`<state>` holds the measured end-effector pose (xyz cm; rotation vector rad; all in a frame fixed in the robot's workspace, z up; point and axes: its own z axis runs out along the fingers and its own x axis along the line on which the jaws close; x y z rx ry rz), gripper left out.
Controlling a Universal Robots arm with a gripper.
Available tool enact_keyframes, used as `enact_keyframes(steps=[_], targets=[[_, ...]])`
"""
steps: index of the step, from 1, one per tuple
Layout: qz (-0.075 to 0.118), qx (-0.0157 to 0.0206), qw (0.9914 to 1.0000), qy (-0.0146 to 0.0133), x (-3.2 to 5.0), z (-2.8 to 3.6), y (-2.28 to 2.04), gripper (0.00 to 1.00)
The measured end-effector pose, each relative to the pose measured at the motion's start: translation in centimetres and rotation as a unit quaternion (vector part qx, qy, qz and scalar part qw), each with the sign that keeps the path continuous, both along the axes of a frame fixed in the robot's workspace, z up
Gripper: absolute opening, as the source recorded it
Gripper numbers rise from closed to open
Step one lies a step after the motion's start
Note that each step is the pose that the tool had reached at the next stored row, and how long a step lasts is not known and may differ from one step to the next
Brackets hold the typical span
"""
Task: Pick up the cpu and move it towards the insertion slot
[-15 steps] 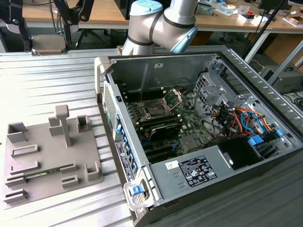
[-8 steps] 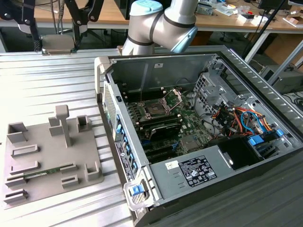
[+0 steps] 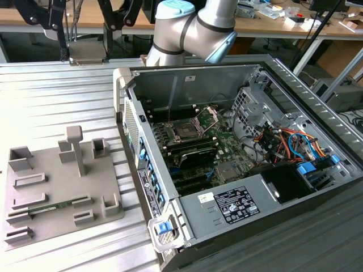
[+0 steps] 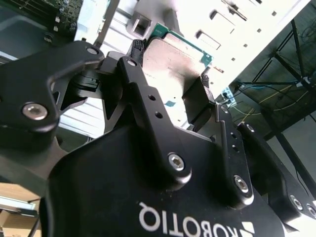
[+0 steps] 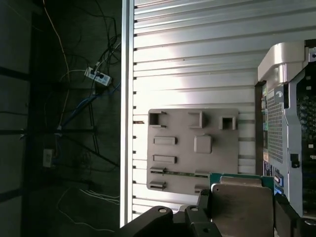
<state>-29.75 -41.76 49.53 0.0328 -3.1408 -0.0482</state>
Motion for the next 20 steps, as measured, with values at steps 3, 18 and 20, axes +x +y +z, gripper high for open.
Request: enact_keyframes(steps=[3,18,20], targets=[[0.0,0.0,1.0,0.0001,0.64,0.0,0.0,0.55],[0.0,0.0,1.0,0.0002,4.25,0.0,0.0,0.55],[0.0,0.0,1.0,0.0002,4.65,-0.01,0.0,0.55]])
